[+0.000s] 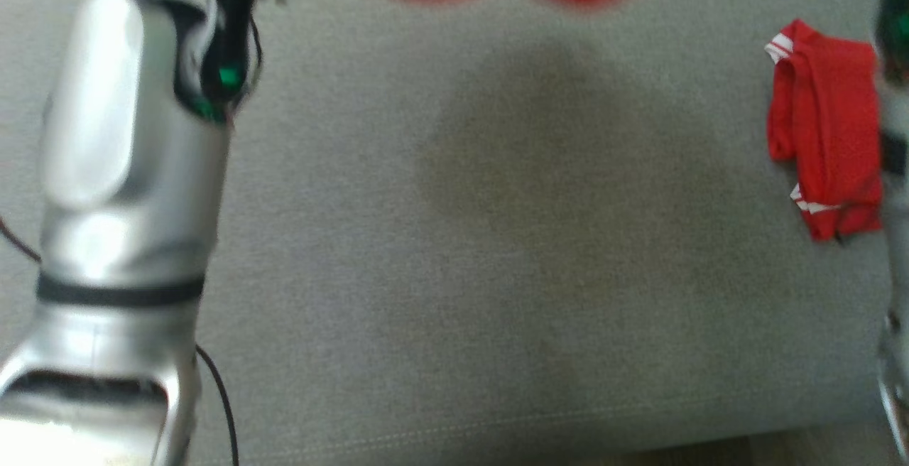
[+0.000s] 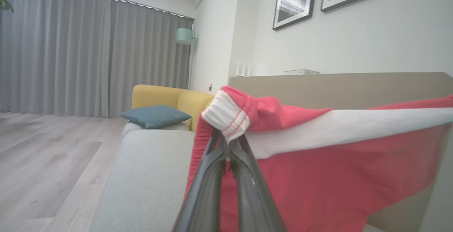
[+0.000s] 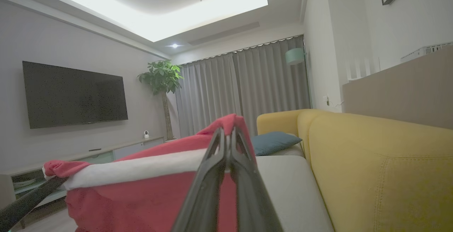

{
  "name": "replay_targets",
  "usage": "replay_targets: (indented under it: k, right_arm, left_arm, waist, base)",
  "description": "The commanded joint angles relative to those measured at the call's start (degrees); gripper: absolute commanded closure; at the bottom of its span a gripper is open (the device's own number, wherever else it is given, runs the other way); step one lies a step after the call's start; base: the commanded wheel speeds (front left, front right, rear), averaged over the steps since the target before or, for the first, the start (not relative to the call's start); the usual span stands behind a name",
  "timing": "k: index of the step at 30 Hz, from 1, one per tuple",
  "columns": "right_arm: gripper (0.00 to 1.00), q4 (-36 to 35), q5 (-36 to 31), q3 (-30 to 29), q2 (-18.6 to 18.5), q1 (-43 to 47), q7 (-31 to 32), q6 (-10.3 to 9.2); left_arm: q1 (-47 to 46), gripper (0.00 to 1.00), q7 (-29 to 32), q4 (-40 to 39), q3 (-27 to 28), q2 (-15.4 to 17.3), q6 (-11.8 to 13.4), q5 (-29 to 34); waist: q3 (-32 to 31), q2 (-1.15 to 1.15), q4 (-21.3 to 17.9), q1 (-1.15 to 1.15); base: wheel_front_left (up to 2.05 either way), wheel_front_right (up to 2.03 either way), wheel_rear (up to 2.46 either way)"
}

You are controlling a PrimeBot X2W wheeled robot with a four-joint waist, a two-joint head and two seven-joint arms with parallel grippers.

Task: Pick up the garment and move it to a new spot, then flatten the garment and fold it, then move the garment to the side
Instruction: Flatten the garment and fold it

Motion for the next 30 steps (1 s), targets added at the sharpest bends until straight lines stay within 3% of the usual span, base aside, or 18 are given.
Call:
replay_targets:
  k: [1,10,16,20,23,30]
  right_arm:
    - [1.00,1.14,0.52,1.72,0.84,-2.80,-1.41,0.20]
    - [1.00,31.25,-1.74,15.95,7.05,-10.04,-9.80,0.20]
    - [1.00,44.78,-0.68,21.50,10.84,-8.25,-13.89,0.20]
    - [1.00,46.69,2.07,23.69,11.32,-4.79,-16.40,0.20]
    - [1.00,45.33,3.30,25.04,9.91,-0.61,-17.63,0.20]
    - [1.00,33.81,3.06,23.07,4.28,14.43,-18.26,0.20]
  left_arm:
    - [-3.50,1.00,-1.79,1.61,2.22,1.18,-0.30,0.29]
    - [-9.48,1.00,-7.78,36.37,2.81,-0.34,0.13,-0.68]
    - [-7.59,1.00,-8.77,48.35,1.95,-1.33,-0.04,-1.79]
    - [-5.26,1.00,-8.99,50.37,1.68,-1.58,-1.40,-3.43]
    - [-1.27,1.00,-9.03,47.06,1.71,-1.61,-2.45,-5.51]
    - [15.43,1.00,-9.05,33.49,0.73,-1.63,-2.44,-7.45]
  waist:
    - [1.40,0.00,-0.81,0.00]
    - [4.64,0.00,-2.64,0.00]
    - [6.39,0.00,-2.57,0.00]
    - [6.34,0.00,-2.20,0.00]
    - [5.11,0.00,-2.04,0.00]
    - [0.35,0.00,-2.28,0.00]
  base:
    - [0.00,0.00,0.00]
    - [0.00,0.00,0.00]
    - [0.00,0.00,0.00]
    - [0.00,0.00,0.00]
    - [0.00,0.00,0.00]
    - [0.00,0.00,0.00]
